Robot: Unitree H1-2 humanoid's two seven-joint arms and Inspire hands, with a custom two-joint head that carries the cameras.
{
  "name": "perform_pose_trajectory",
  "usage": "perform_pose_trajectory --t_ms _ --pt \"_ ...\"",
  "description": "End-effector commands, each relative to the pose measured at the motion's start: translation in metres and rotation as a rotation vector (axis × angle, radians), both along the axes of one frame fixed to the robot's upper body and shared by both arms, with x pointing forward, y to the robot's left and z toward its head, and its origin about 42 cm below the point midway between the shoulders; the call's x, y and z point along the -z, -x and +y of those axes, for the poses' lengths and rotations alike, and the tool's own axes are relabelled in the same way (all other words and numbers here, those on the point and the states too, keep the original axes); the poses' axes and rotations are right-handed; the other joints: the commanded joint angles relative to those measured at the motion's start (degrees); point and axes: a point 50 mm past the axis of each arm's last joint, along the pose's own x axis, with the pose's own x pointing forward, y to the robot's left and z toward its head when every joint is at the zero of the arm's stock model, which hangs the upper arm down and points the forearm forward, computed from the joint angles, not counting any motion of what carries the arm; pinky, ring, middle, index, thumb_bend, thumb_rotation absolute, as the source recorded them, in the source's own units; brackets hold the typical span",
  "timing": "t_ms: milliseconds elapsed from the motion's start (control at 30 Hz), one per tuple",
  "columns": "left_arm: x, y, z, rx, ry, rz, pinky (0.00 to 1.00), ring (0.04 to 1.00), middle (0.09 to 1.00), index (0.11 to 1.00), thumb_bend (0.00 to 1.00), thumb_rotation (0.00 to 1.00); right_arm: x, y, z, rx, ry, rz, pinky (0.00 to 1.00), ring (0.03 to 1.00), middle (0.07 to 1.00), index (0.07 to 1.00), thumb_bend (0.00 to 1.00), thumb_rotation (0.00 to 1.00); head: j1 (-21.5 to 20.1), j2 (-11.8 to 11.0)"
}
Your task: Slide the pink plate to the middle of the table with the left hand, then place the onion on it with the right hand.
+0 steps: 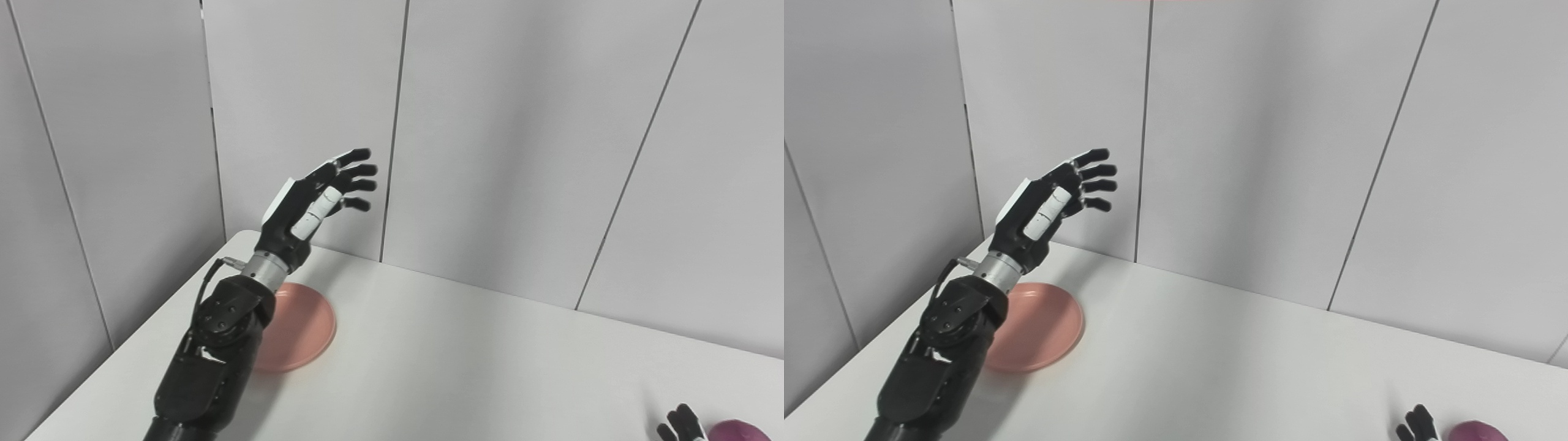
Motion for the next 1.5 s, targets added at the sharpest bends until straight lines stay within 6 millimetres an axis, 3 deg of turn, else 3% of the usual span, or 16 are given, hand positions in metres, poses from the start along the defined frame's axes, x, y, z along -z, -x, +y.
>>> perform_pose_trajectory --t_ms 0,367,633,1200,1467 --pt "-0.05 -0.013 0.01 -0.003 -0.033 -0.147 0.64 0.761 0.788 0.776 0.96 0.75 0.063 0.037 0.002 0.023 -0.061 0.18 1.0 1.0 1.0 1.0 0.77 1.0 0.12 0.02" --pt "-0.032 -0.029 0.073 -0.137 -0.061 -0.075 0.62 0.748 0.793 0.79 0.95 0.76 0.06 0.039 0.001 0.022 -0.049 0.178 1.0 1.0 1.0 1.0 0.79 1.0 0.12 0.8" --pt "-0.008 -0.03 0.105 -0.233 -0.088 -0.005 0.66 0.78 0.825 0.82 0.91 0.76 0.059 0.041 -0.003 0.021 -0.044 0.184 1.0 1.0 1.0 1.0 0.8 1.0 0.48 1.17" --pt "0.024 -0.034 0.146 -0.341 -0.035 0.1 0.73 0.788 0.816 0.843 0.84 0.76 0.058 0.042 -0.004 0.018 -0.038 0.191 1.0 1.0 1.0 1.0 0.81 1.0 0.37 1.94" --pt "0.058 -0.029 0.149 -0.337 0.012 0.167 0.69 0.782 0.814 0.833 0.83 0.74 0.057 0.043 -0.004 0.021 -0.038 0.189 1.0 1.0 0.991 1.0 0.83 1.0 0.2 2.52"
